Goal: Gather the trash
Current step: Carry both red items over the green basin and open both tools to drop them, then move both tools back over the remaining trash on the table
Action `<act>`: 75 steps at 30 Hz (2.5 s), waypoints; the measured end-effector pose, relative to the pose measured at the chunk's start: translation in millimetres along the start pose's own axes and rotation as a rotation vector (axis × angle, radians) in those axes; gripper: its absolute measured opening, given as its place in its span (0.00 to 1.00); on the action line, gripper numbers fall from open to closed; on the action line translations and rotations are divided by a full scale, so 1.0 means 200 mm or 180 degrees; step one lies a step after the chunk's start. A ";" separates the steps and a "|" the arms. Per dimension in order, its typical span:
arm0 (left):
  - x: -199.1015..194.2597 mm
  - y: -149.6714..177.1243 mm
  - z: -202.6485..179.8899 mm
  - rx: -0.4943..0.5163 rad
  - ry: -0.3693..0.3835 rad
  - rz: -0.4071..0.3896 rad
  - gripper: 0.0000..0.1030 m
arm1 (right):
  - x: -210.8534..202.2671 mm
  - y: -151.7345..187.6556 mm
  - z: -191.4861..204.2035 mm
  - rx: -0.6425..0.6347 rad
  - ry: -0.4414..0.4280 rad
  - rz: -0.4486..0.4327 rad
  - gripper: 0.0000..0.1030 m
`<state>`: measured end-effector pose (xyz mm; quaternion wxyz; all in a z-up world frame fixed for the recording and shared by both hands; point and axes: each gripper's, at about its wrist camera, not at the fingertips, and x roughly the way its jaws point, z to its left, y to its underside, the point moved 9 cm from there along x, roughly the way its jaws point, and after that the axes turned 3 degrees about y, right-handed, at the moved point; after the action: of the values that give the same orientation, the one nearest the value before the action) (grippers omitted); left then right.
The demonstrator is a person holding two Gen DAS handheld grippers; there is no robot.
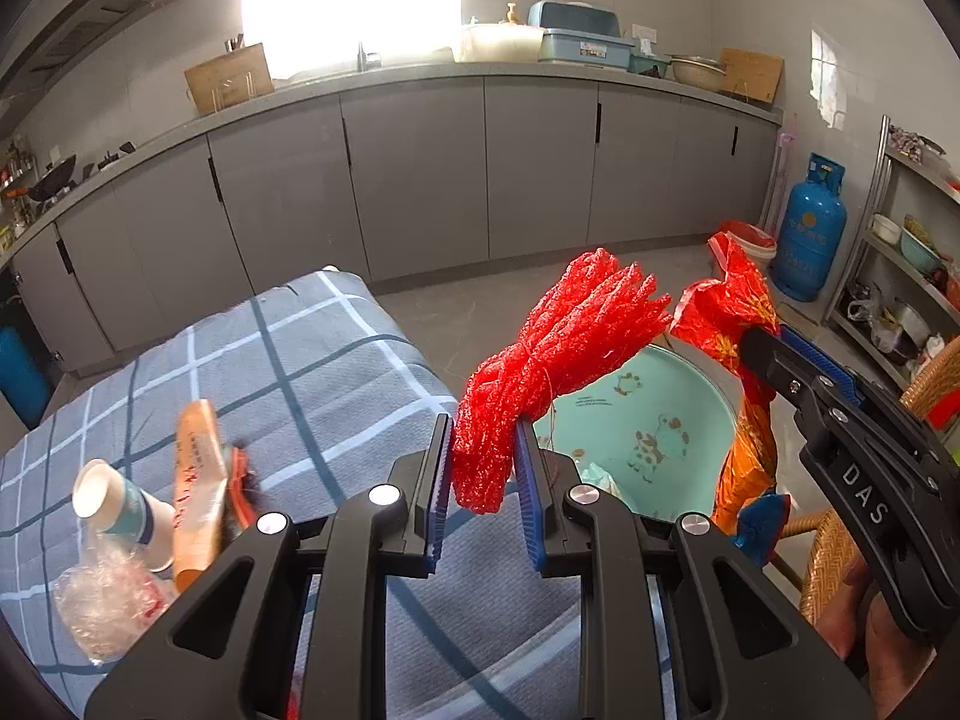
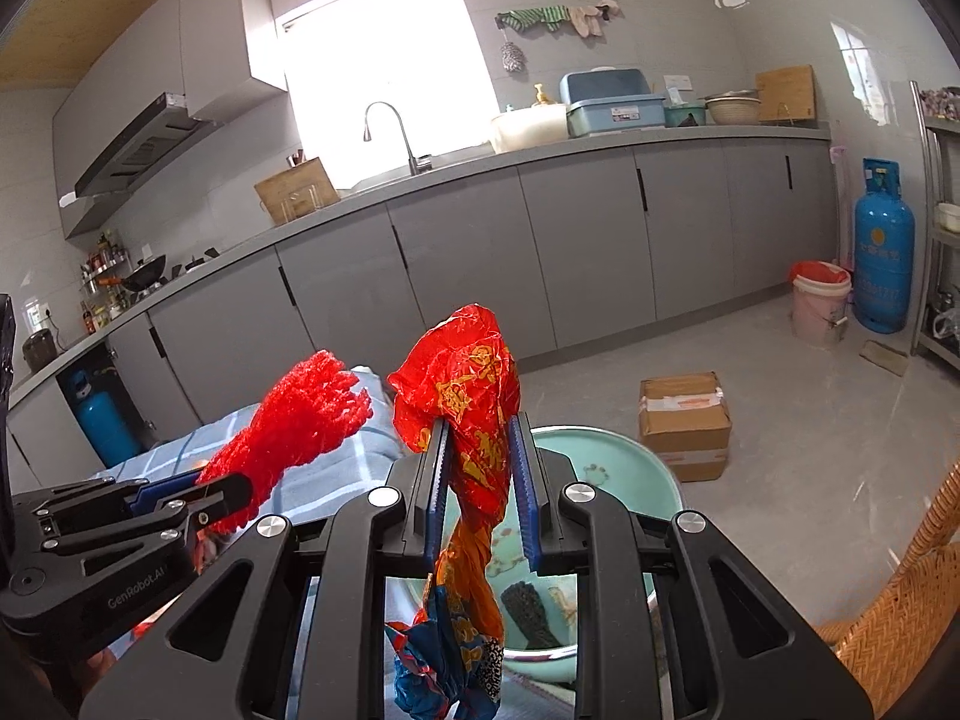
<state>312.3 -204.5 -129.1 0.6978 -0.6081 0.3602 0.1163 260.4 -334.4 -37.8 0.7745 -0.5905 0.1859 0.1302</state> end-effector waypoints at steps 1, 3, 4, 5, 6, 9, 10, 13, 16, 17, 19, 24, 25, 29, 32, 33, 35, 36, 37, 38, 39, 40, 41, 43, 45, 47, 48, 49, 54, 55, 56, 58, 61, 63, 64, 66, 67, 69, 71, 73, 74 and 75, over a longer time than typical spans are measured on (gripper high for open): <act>0.03 -0.01 -0.01 -0.0007 0.0013 0.0023 0.21 | 0.02 0.00 -0.02 -0.0004 0.0018 0.0017 0.21; 0.08 -0.02 -0.03 0.0000 0.0038 0.0052 0.21 | 0.06 -0.01 -0.05 -0.0013 0.0062 0.0034 0.21; 0.11 -0.03 -0.05 0.0014 0.0045 0.0059 0.21 | 0.09 -0.01 -0.07 -0.0014 0.0085 0.0047 0.21; 0.13 -0.04 -0.06 0.0025 0.0052 0.0067 0.21 | 0.11 -0.01 -0.09 -0.0010 0.0099 0.0058 0.21; 0.15 -0.04 -0.07 0.0030 0.0066 0.0073 0.21 | 0.13 -0.01 -0.11 -0.0007 0.0119 0.0070 0.21; 0.23 -0.06 -0.12 0.0028 0.0130 0.0134 0.21 | 0.20 0.00 -0.15 0.0003 0.0149 0.0128 0.21; 0.25 -0.06 -0.13 0.0023 0.0150 0.0155 0.21 | 0.23 0.01 -0.17 0.0004 0.0162 0.0151 0.21; 0.34 -0.05 -0.15 0.0026 0.0141 0.0226 0.21 | 0.29 0.04 -0.22 0.0013 0.0207 0.0212 0.21; 0.43 -0.04 -0.17 0.0036 0.0146 0.0315 0.21 | 0.35 0.08 -0.27 0.0030 0.0239 0.0291 0.22; 0.45 -0.03 -0.18 0.0041 0.0149 0.0336 0.21 | 0.37 0.08 -0.28 0.0038 0.0245 0.0312 0.22; 0.50 -0.01 -0.20 0.0063 0.0170 0.0396 0.21 | 0.41 0.11 -0.31 0.0050 0.0256 0.0365 0.22; 0.59 0.02 -0.22 0.0082 0.0170 0.0512 0.26 | 0.48 0.14 -0.36 0.0057 0.0297 0.0440 0.28; 0.61 0.02 -0.22 0.0086 0.0171 0.0528 0.31 | 0.49 0.14 -0.37 0.0070 0.0299 0.0450 0.31; 0.63 0.05 -0.22 0.0094 0.0145 0.0583 0.37 | 0.50 0.16 -0.40 0.0118 0.0338 0.0468 0.41; 0.62 0.06 -0.21 0.0070 0.0117 0.0573 0.54 | 0.47 0.15 -0.41 0.0123 0.0375 0.0441 0.46; 0.60 0.06 -0.20 0.0067 0.0105 0.0557 0.58 | 0.46 0.15 -0.42 0.0139 0.0377 0.0434 0.46; 0.58 0.06 -0.19 0.0048 0.0095 0.0549 0.64 | 0.42 0.15 -0.42 0.0174 0.0389 0.0416 0.46; 0.56 0.06 -0.18 0.0029 0.0073 0.0530 0.67 | 0.41 0.14 -0.42 0.0186 0.0394 0.0411 0.47; 0.54 0.05 -0.17 0.0015 0.0060 0.0519 0.69 | 0.38 0.14 -0.41 0.0201 0.0406 0.0406 0.48; 0.52 0.05 -0.15 -0.0011 0.0042 0.0504 0.70 | 0.36 0.14 -0.41 0.0220 0.0415 0.0401 0.50; 0.49 0.04 -0.13 -0.0039 0.0038 0.0481 0.71 | 0.34 0.14 -0.41 0.0241 0.0421 0.0396 0.51; 0.47 0.04 -0.12 -0.0056 0.0032 0.0456 0.73 | 0.31 0.14 -0.40 0.0265 0.0431 0.0391 0.52; 0.43 0.04 -0.10 -0.0071 0.0002 0.0425 0.74 | 0.29 0.14 -0.40 0.0282 0.0431 0.0387 0.53; 0.37 0.04 -0.07 -0.0082 -0.0043 0.0396 0.76 | 0.24 0.16 -0.36 0.0321 0.0402 0.0378 0.55; 0.28 0.05 -0.04 -0.0112 -0.0047 0.0339 0.77 | 0.20 0.18 -0.31 0.0310 0.0364 0.0397 0.56; 0.21 0.06 -0.01 -0.0115 -0.0086 0.0279 0.80 | 0.17 0.20 -0.25 0.0284 0.0310 0.0419 0.56; 0.18 0.06 0.01 -0.0122 -0.0098 0.0256 0.81 | 0.15 0.21 -0.22 0.0268 0.0285 0.0429 0.56; 0.13 0.07 0.03 -0.0145 -0.0108 0.0240 0.81 | 0.13 0.22 -0.17 0.0236 0.0254 0.0433 0.57; -0.06 0.14 0.13 -0.0136 -0.0184 0.0113 0.83 | 0.07 0.29 0.02 0.0139 0.0111 0.0493 0.59; -0.09 0.16 0.14 -0.0113 -0.0220 0.0096 0.83 | 0.07 0.31 0.05 0.0134 0.0074 0.0518 0.59; -0.12 0.17 0.16 -0.0102 -0.0242 0.0076 0.83 | 0.06 0.34 0.10 0.0117 0.0033 0.0547 0.59; -0.20 0.20 0.22 -0.0093 -0.0298 0.0020 0.83 | 0.04 0.38 0.19 0.0058 -0.0041 0.0596 0.59; -0.29 0.23 0.31 -0.0098 -0.0393 -0.0042 0.86 | 0.01 0.43 0.31 -0.0054 -0.0140 0.0651 0.60; -0.34 0.25 0.38 -0.0115 -0.0471 -0.0074 0.87 | -0.01 0.45 0.36 -0.0111 -0.0181 0.0673 0.62; -0.36 0.27 0.43 -0.0134 -0.0513 -0.0087 0.87 | -0.02 0.46 0.39 -0.0141 -0.0202 0.0686 0.62; -0.40 0.29 0.49 -0.0165 -0.0567 -0.0097 0.87 | -0.04 0.48 0.44 -0.0175 -0.0246 0.0706 0.62; -0.42 0.31 0.53 -0.0194 -0.0598 -0.0089 0.87 | -0.06 0.49 0.46 -0.0173 -0.0272 0.0722 0.63; -0.46 0.35 0.60 -0.0251 -0.0634 -0.0083 0.87 | -0.08 0.52 0.50 -0.0184 -0.0318 0.0759 0.64; -0.49 0.40 0.64 -0.0271 -0.0675 -0.0075 0.88 | -0.10 0.55 0.55 -0.0236 -0.0349 0.0795 0.64; -0.51 0.44 0.69 -0.0305 -0.0712 -0.0047 0.88 | -0.12 0.58 0.59 -0.0261 -0.0401 0.0836 0.64; -0.52 0.47 0.71 -0.0329 -0.0722 -0.0030 0.88 | -0.13 0.60 0.63 -0.0286 -0.0440 0.0874 0.64; -0.53 0.49 0.73 -0.0345 -0.0736 -0.0017 0.89 | -0.14 0.62 0.65 -0.0296 -0.0458 0.0893 0.64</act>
<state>229.6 -15.4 -135.6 0.7011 -0.6284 0.2689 0.2030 200.3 -176.2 -102.3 0.7318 -0.5831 0.2043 0.2875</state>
